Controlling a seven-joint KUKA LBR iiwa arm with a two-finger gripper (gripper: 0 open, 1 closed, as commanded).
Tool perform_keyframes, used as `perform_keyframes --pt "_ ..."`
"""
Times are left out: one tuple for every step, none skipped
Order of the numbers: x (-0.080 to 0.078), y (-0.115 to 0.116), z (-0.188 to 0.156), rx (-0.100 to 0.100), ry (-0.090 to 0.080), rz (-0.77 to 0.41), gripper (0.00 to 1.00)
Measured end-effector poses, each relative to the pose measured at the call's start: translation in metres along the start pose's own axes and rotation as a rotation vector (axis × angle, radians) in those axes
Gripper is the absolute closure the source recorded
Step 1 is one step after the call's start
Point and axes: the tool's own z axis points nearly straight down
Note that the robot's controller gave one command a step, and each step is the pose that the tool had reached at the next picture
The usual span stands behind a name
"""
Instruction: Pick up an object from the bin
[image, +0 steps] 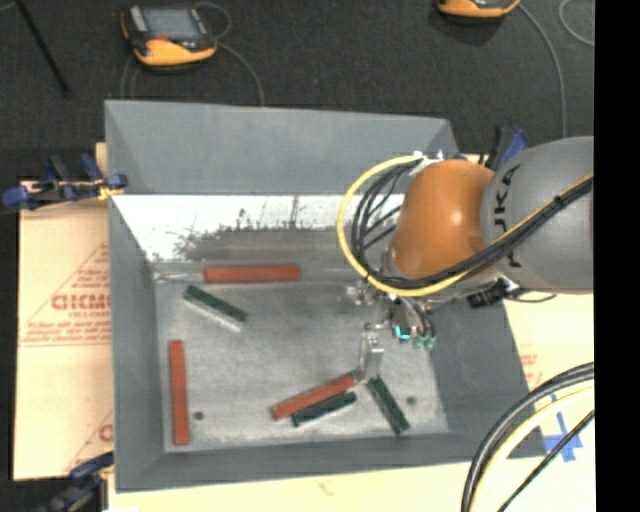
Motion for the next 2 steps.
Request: perform_keyframes --pt "0.015 0.001 0.025 0.001 -0.008 -0.123 0.00" --pt "0.045 0.014 0.066 -0.001 0.001 -0.287 1.00"
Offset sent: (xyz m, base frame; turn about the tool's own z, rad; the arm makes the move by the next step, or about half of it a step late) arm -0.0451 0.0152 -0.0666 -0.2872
